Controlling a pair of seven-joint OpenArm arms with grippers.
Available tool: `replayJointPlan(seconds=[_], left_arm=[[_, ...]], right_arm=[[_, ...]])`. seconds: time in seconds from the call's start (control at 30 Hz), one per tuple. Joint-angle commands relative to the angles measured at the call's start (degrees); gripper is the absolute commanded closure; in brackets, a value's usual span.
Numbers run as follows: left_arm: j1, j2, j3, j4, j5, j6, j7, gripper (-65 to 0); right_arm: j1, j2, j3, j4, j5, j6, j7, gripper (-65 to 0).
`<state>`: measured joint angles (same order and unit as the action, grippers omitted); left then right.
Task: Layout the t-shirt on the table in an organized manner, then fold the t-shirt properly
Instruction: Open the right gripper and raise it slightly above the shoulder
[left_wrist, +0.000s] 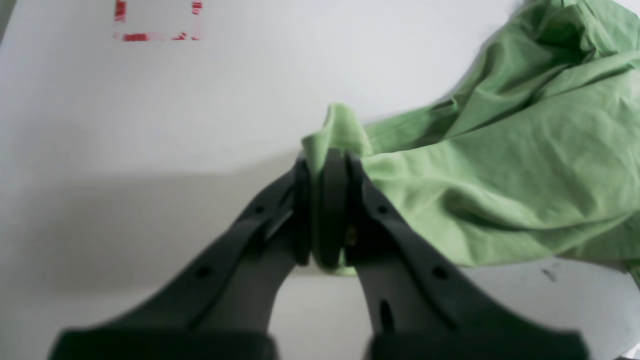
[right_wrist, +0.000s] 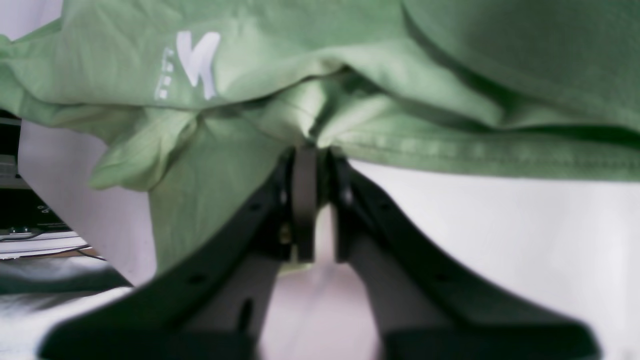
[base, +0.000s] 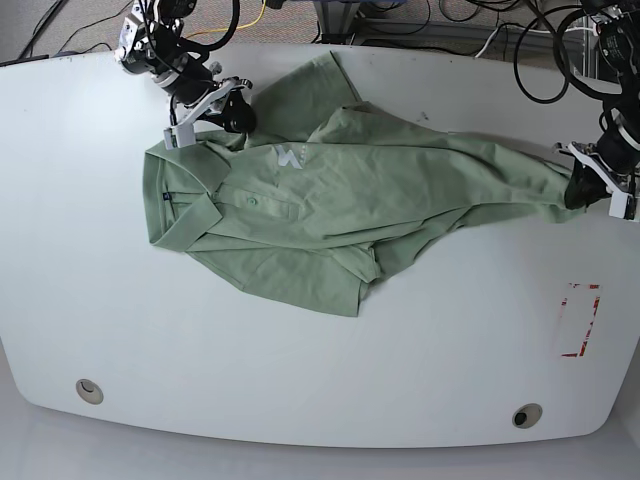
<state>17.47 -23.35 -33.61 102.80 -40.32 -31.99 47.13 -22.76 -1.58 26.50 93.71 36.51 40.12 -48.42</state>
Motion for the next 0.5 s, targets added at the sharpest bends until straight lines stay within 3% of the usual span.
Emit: replayJointPlan(seconds=[0.0,0.13,0.2,0.47], left_arm=[[-0.20,-1.22,-0.37,0.89,-0.78,0.03,-1.38,0.0],[-0.20,-1.22,0.51,0.89,-0.78,0.03,-1.38,0.0],[-0.20,-1.22,0.86,0.89,-0.78,0.03,-1.38,0.0],[-0.38,-1.22,2.26,0.89,-0.78,0.12,-1.38,0.0]], right_arm=[[-2.07,0.40,0.09,1.45,0.02,-0.12,-0.67,-25.2],[-4.18,0.40,0.27,4.62,0.02,-0.12,-0.67,-42.0],[-5.41,0.22,0.27,6.20,0.02,-0.12,-0.67,-46.9],[-8.75,-0.13,0.18,9.89,0.10,-0.12,-0.67,-48.8]])
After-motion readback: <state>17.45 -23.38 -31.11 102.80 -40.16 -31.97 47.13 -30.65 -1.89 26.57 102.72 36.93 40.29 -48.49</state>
